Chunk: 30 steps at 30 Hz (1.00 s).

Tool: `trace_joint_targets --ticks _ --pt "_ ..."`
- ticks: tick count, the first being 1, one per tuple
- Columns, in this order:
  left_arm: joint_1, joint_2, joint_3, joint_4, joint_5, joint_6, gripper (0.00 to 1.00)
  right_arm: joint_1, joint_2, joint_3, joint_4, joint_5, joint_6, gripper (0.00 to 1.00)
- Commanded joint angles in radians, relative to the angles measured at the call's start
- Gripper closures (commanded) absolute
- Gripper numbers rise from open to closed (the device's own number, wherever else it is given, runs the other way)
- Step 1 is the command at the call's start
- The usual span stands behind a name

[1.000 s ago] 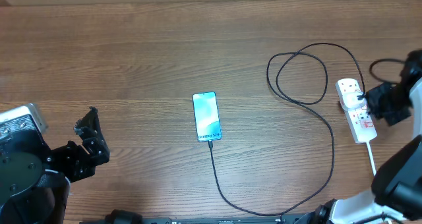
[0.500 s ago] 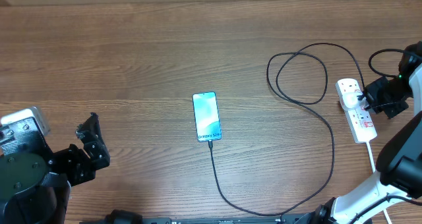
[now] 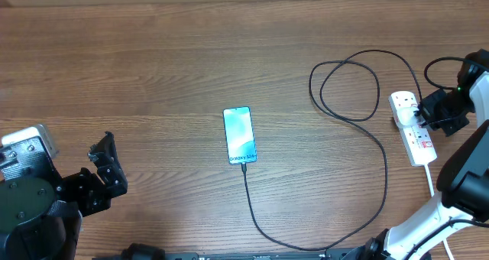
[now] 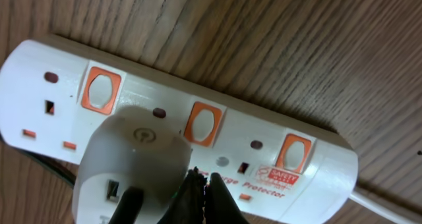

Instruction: Plug charger to phone and switch on socket

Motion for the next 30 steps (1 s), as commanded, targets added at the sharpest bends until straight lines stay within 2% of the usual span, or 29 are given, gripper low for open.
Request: trace_joint_targets --ticks 1,30 --pt "0.005 0.002 -0.004 0.001 -0.013 -0.013 0.0 -0.002 0.012 0.018 0.013 0.012 -0.003 0.96" --pt "0.005 0.002 -0.004 -0.022 -0.012 -0.013 0.01 -0.002 0.069 0.016 0.049 -0.026 -0.008 0.96"
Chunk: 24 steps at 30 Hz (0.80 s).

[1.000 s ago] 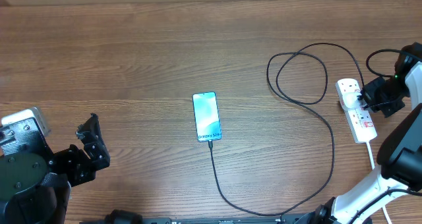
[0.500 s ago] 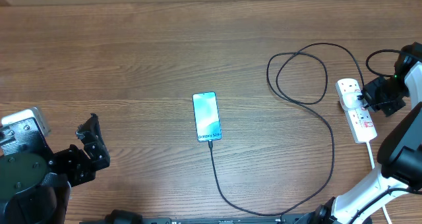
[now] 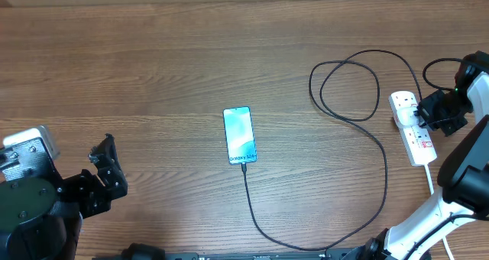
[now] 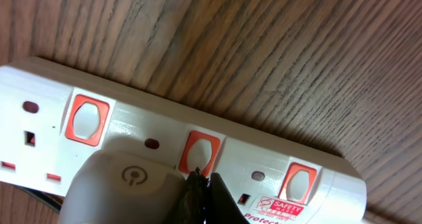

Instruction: Plug charger to phone and switch on socket

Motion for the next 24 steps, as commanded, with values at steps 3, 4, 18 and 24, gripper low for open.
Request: trace_joint_targets --ticks 3,4,18,24 --pt "0.005 0.002 -0.004 -0.002 -0.012 -0.013 0.0 0.0 0.034 0.016 0.01 -0.036 -0.005 0.96" --pt "0.005 0.002 -0.004 -0.002 -0.012 -0.013 0.0 0.0 0.034 0.016 0.012 -0.036 -0.005 0.96" --pt "0.005 0.002 -0.004 -0.002 -0.005 -0.013 0.01 0.017 0.037 -0.024 0.042 -0.069 -0.008 0.96" --pt "0.005 0.002 -0.004 -0.011 -0.005 -0.013 0.01 0.021 0.037 -0.049 0.056 -0.069 -0.008 0.96"
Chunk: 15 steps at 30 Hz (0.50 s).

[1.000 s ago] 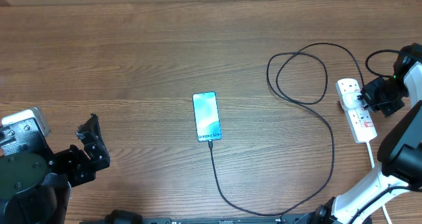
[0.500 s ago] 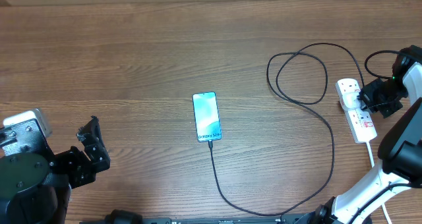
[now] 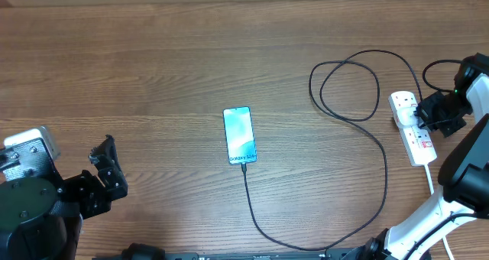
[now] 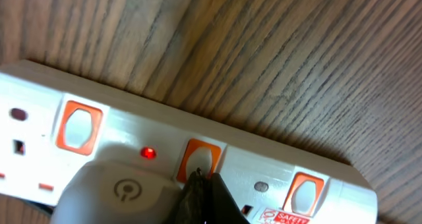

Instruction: Plug charger to phone and switch on socket

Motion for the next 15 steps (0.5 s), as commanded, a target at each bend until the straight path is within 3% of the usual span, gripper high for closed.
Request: trace_joint_targets --ticks 1,15 --pt "0.005 0.002 -0.004 -0.007 -0.005 -0.013 0.01 0.025 0.026 -0.029 0.019 -0.055 -0.005 0.96" --pt "0.005 0.001 -0.004 -0.042 0.003 -0.017 0.01 0.024 -0.049 0.013 -0.108 -0.016 -0.005 0.96"
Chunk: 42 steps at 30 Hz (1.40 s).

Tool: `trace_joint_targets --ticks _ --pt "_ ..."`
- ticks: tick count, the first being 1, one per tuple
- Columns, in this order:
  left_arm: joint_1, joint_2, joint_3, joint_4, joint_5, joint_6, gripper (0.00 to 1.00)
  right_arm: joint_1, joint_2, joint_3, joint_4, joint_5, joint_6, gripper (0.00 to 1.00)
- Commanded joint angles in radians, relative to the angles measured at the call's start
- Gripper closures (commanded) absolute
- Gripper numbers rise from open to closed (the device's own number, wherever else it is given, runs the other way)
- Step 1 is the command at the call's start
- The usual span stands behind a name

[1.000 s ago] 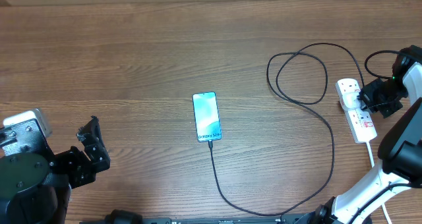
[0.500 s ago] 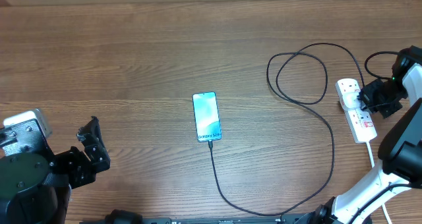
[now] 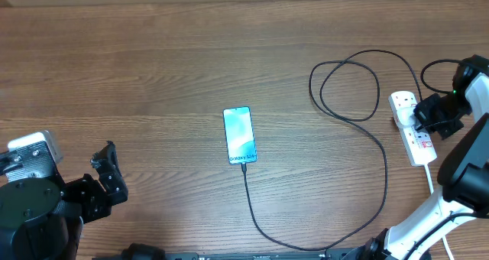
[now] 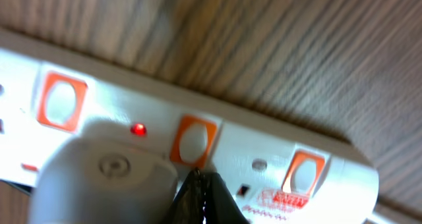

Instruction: Plug charger to phone and switch on socket

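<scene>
The phone (image 3: 239, 134) lies screen-up mid-table, screen lit, with the black charger cable (image 3: 367, 145) plugged into its near end. The cable loops right to the white power strip (image 3: 411, 130), where the grey charger plug (image 4: 105, 181) sits in a socket. A red light (image 4: 138, 129) glows beside the middle orange switch (image 4: 193, 140). My right gripper (image 4: 201, 176) is shut, its tips just below that switch. My left gripper (image 3: 107, 176) rests at the near left; its jaws are not readable.
Two more orange switches (image 4: 60, 103) flank the middle one on the strip. A white lead (image 3: 430, 180) runs from the strip toward the near right. The table's far edge (image 3: 244, 1) runs along the top.
The right wrist view has shifted slightly and blurred, with the shut tips a bit lower off the middle switch. The red light stays on. The left arm has edged down slightly.
First my shut right gripper hung over the strip below the middle switch, with no light showing. Then its tips were at the switch. Half a second ago the red light was on, and it still glows now.
</scene>
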Motion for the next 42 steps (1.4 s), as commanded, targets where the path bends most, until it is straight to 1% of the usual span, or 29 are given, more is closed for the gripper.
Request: trace_joint_targets --ticks 1,4,9,14,16,18,19,20,21,25,29,37,42 --pt "0.005 0.001 -0.004 0.0 0.001 -0.016 0.0 0.013 -0.076 0.008 -0.029 -0.007 -0.004 0.96" --pt "0.005 0.001 -0.004 -0.002 0.002 -0.016 0.0 0.015 -0.176 0.008 -0.061 -0.008 -0.004 0.96" --pt "0.005 0.001 -0.004 -0.011 0.017 -0.016 0.0 0.026 -0.391 0.008 -0.134 -0.029 -0.011 0.96" --pt "0.005 0.001 -0.004 -0.012 0.017 -0.016 0.0 0.039 -0.63 0.008 -0.207 -0.115 -0.083 0.96" --pt "0.005 0.001 -0.004 -0.012 0.017 -0.016 0.0 0.04 -0.761 0.008 -0.252 -0.125 -0.091 0.96" --pt "0.005 0.001 -0.004 -0.012 0.017 -0.016 0.01 0.04 -0.854 0.008 -0.283 -0.125 -0.094 0.96" --pt "0.005 0.001 -0.004 -0.012 0.017 -0.016 0.0 0.04 -0.904 0.008 -0.297 -0.125 -0.094 0.89" --pt "0.005 0.001 -0.004 -0.012 0.017 -0.016 0.0 0.04 -0.958 0.008 -0.312 -0.125 -0.093 0.49" --pt "0.005 0.001 -0.004 -0.012 0.017 -0.016 0.0 0.04 -1.0 0.008 -0.327 -0.124 -0.093 0.0" --pt "0.005 0.001 -0.004 -0.012 0.017 -0.016 0.0 0.04 -1.16 0.008 -0.34 -0.125 -0.093 0.0" --pt "0.005 0.001 -0.004 -0.012 0.017 -0.016 0.0 0.04 -1.244 0.008 -0.34 -0.124 -0.094 0.0" --pt "0.005 0.001 -0.004 -0.013 0.017 -0.016 0.0 0.044 -1.264 0.001 -0.364 -0.113 -0.094 0.0" --pt "0.005 0.001 -0.004 -0.013 0.017 -0.016 0.01 0.129 -1.275 -0.034 -0.329 -0.113 -0.094 0.0"
